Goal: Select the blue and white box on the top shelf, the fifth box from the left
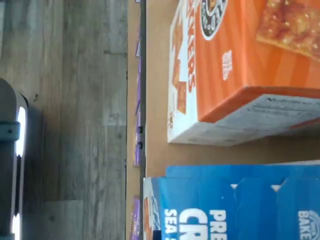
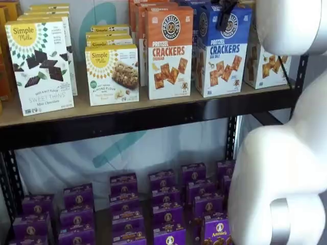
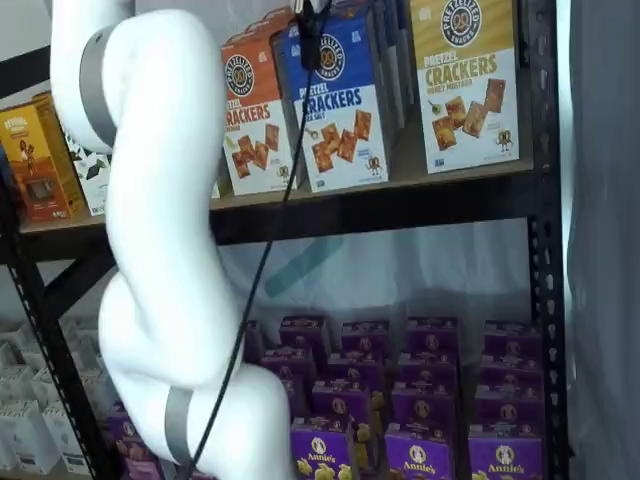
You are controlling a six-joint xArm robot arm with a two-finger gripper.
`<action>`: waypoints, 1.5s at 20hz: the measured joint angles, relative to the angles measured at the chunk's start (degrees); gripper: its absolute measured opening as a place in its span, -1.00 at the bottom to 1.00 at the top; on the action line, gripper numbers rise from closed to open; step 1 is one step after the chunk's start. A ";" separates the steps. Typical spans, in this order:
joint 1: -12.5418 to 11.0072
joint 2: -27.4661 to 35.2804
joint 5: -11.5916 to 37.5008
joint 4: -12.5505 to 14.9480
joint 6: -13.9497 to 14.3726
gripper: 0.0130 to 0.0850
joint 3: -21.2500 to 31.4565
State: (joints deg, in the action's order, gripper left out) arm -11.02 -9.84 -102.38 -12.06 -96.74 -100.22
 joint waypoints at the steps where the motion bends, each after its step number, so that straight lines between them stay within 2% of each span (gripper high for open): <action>1: 0.13 -0.18 -0.38 0.13 0.12 0.22 -0.06; 10: 0.23 -3.67 -2.85 0.38 0.53 0.22 1.37; 16: 0.10 -6.74 -6.64 0.76 0.56 0.22 3.03; 30: -0.73 -16.34 -7.70 1.27 -0.65 0.22 14.32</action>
State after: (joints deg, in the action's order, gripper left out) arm -11.75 -26.18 -110.07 -10.80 -97.39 -85.90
